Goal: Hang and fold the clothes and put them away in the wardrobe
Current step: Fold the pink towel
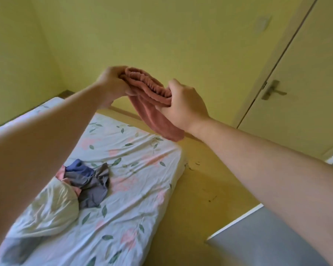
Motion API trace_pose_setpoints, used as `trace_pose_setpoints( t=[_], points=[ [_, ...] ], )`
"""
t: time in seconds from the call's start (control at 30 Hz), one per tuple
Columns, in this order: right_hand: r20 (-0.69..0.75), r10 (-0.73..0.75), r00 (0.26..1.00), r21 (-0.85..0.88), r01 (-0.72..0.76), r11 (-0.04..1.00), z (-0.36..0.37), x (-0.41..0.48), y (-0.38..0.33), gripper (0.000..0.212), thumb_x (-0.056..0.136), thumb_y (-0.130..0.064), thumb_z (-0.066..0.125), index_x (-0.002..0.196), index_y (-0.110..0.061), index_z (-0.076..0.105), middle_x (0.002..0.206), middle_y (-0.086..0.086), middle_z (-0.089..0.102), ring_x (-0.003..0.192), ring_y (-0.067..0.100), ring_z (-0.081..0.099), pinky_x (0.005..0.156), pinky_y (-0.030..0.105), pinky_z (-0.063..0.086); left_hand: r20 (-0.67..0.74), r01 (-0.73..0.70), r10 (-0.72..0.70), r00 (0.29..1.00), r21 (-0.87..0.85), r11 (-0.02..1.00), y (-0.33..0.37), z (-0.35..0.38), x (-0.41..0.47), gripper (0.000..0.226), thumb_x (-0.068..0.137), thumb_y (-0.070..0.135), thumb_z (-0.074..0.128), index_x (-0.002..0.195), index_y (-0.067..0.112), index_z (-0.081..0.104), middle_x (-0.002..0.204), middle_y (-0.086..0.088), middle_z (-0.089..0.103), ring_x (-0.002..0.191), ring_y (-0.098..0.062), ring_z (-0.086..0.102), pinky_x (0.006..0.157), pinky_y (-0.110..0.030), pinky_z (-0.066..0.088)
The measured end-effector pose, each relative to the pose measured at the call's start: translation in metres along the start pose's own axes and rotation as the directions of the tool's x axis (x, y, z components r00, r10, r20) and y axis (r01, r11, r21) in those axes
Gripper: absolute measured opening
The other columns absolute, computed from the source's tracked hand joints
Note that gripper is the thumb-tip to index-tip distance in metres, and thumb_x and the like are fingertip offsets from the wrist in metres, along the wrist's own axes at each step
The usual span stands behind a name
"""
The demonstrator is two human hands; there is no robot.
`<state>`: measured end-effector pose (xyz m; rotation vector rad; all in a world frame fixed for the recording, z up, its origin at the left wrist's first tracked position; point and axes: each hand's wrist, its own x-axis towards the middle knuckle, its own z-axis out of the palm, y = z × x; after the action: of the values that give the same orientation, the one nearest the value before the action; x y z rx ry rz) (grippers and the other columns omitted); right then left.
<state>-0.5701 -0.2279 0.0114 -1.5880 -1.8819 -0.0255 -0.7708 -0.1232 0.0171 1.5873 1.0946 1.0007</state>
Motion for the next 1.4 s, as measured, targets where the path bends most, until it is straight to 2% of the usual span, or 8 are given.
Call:
trace_pose_setpoints(
  t=[0.2,0.33,0.47,0.57,0.77,1.03,1.13,1.4],
  points=[
    [0.515,0.121,0.849,0.085,-0.191,0.978,0.12,-0.117,-0.026,0.027,0.084,-0.023,0.067,0.098,-0.015,0.046,0.092,0.009,0.063,0.082,0.031,0.062,0.057,0.034,0.044,-0.023,0.254,-0.283,0.959,0.51,0.822,-0.13,-0.016,-0.11,0.027,0.076,-0.012,0.077,0.087,0.01,0.065,0.086,-0.009,0.065,0.084,-0.02,0.056,0.073,-0.025,0.047],
    [0.722,0.154,0.675,0.06,-0.283,0.957,0.171,-0.179,-0.046,0.028,0.083,-0.02,0.067,0.101,-0.014,0.046,0.103,0.01,0.061,0.089,0.031,0.062,0.068,0.037,0.051,-0.038,0.442,-0.548,0.836,0.638,0.63,-0.195,-0.027,-0.199,0.04,0.083,0.012,0.081,0.119,0.011,0.065,0.099,0.003,0.064,0.084,-0.013,0.058,0.076,-0.019,0.046],
    [0.84,0.108,0.533,-0.002,-0.195,0.981,0.2,-0.228,-0.081,0.027,0.084,-0.019,0.064,0.098,-0.017,0.041,0.105,0.009,0.059,0.084,0.027,0.057,0.055,0.033,0.038,-0.062,0.796,-0.816,0.575,0.271,0.541,-0.242,-0.039,-0.276,0.04,0.082,-0.013,0.072,0.114,0.01,0.066,0.098,-0.016,0.075,0.086,-0.029,0.075,0.082,-0.044,0.062],
    [0.886,0.053,0.46,0.016,-0.143,0.99,0.218,-0.262,-0.11,0.027,0.086,-0.017,0.062,0.1,-0.016,0.038,0.111,0.011,0.059,0.086,0.03,0.057,0.054,0.032,0.036,0.026,0.841,-0.841,0.541,-0.04,0.54,-0.267,-0.056,-0.323,0.054,0.076,-0.031,0.047,0.11,0.004,0.072,0.108,-0.024,0.074,0.098,-0.034,0.074,0.094,-0.05,0.058],
    [0.922,-0.025,0.388,0.066,-0.091,0.994,0.254,-0.318,-0.176,0.028,0.089,-0.015,0.061,0.11,-0.016,0.042,0.117,0.012,0.059,0.1,0.036,0.062,0.069,0.04,0.05,0.072,0.855,-0.902,0.426,-0.357,0.376,-0.321,-0.108,-0.405,0.031,0.089,0.018,0.054,0.101,-0.003,0.072,0.101,-0.027,0.072,0.092,-0.036,0.073,0.092,-0.044,0.057],
    [0.975,-0.213,0.062,0.221,-0.178,0.959,0.288,-0.379,-0.248,0.039,0.084,-0.014,0.069,0.119,-0.016,0.053,0.118,0.007,0.061,0.103,0.027,0.06,0.087,0.038,0.054,-0.19,0.95,-0.932,0.307,0.013,0.311,-0.359,-0.158,-0.491,0.022,0.07,-0.004,0.065,0.074,0.016,0.074,0.081,-0.009,0.069,0.075,-0.024,0.063,0.056,-0.026,0.052],
    [0.974,-0.223,-0.052,0.216,-0.107,0.971,0.295,-0.382,-0.251,0.036,0.085,-0.019,0.071,0.119,-0.018,0.06,0.117,0.002,0.064,0.103,0.023,0.061,0.084,0.033,0.053,-0.287,0.95,-0.914,0.288,0.208,0.234,-0.37,-0.157,-0.512,0.027,0.065,-0.002,0.063,0.077,0.017,0.078,0.083,-0.007,0.073,0.072,-0.02,0.064,0.063,-0.025,0.054],
    [0.999,0.006,0.048,-0.005,-0.015,1.0,0.307,-0.315,-0.157,0.025,0.094,-0.017,0.058,0.112,-0.004,0.068,0.115,0.012,0.068,0.108,0.03,0.063,0.09,0.035,0.052,-0.277,0.805,-0.917,0.287,0.588,0.075,-0.388,-0.105,-0.493,0.037,0.093,0.019,0.049,0.125,0.007,0.064,0.118,-0.013,0.066,0.106,-0.029,0.065,0.088,-0.032,0.055]
  ],
)
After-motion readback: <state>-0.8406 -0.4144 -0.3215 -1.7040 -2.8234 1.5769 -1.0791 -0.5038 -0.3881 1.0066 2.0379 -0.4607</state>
